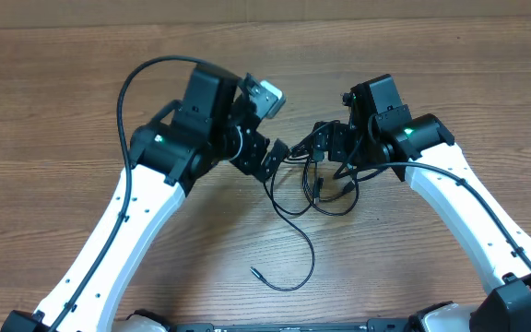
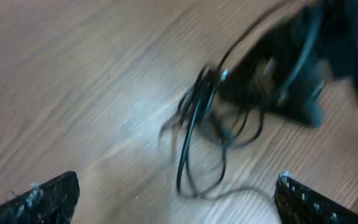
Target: Untangle cables
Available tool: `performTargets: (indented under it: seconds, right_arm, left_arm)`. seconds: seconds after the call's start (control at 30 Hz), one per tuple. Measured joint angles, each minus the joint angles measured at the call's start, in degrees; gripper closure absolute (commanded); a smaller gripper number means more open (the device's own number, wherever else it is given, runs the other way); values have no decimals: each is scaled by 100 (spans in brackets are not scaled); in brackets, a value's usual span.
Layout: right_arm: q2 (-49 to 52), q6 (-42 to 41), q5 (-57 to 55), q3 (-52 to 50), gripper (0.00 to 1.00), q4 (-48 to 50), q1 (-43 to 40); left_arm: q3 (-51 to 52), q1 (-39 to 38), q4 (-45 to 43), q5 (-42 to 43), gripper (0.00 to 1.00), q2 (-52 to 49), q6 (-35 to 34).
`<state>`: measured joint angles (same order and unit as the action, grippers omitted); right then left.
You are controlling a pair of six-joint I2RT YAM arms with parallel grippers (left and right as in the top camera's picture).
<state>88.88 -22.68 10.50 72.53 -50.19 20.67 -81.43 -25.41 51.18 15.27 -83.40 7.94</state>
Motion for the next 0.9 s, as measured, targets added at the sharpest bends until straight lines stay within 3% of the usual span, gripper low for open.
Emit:
performTargets:
  seconds: [0.27,0.43,0.57,0.67,0.77,0.9]
  right_arm:
    - [0,0,-24,13,0,2,0]
    - [0,0,-28,15,0,0,0]
    - [0,0,-28,22,0,11,0]
    - [0,0,-26,24,0,61,0]
    - [0,-2,-33,24,0,63,0]
    - [0,-2,-37,26,0,61,0]
  left_arm:
    - [9,-39,1687,-1207,0,835,-20]
    - [87,-39,1705,-1998,1,2022,-533]
    - [872,-39,824,-2476,0,3093,-1416]
    - [2070,-39,-378,-2640,0,3633,-2332]
    - [3003,-39,-1709,-2649,5,3565,-3005]
    - [3873,-39,-3442,-2100,9,3093,-3080]
